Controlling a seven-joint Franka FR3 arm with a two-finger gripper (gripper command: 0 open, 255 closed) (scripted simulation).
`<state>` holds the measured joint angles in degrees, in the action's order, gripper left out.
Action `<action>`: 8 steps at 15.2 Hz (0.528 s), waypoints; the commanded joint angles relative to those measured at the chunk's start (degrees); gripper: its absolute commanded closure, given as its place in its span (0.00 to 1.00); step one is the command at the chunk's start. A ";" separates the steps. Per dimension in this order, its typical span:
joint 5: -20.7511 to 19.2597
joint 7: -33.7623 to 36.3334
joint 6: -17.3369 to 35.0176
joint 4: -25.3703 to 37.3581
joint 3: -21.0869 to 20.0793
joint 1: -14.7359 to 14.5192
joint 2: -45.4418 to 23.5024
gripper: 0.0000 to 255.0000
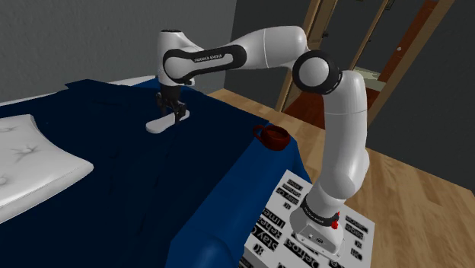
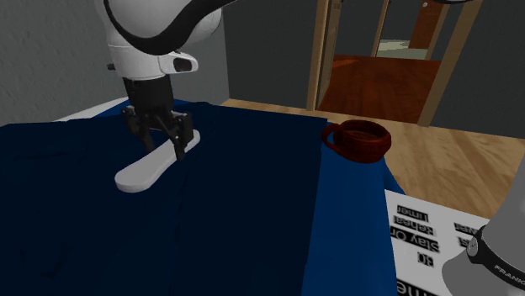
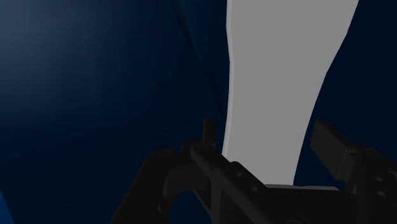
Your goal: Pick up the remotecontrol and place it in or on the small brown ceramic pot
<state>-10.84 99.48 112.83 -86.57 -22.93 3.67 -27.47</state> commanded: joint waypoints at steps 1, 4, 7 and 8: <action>0.23 -0.11 -1.55 1.12 -0.14 -0.05 0.47 1.00; 0.48 -0.29 -3.62 2.76 -0.28 -0.11 0.94 1.00; 0.69 -0.45 -5.74 4.58 -0.40 -0.21 1.29 1.00; 0.74 -0.50 -6.46 5.22 -0.43 -0.25 1.38 1.00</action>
<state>-10.19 98.96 107.00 -81.75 -23.29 3.47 -26.35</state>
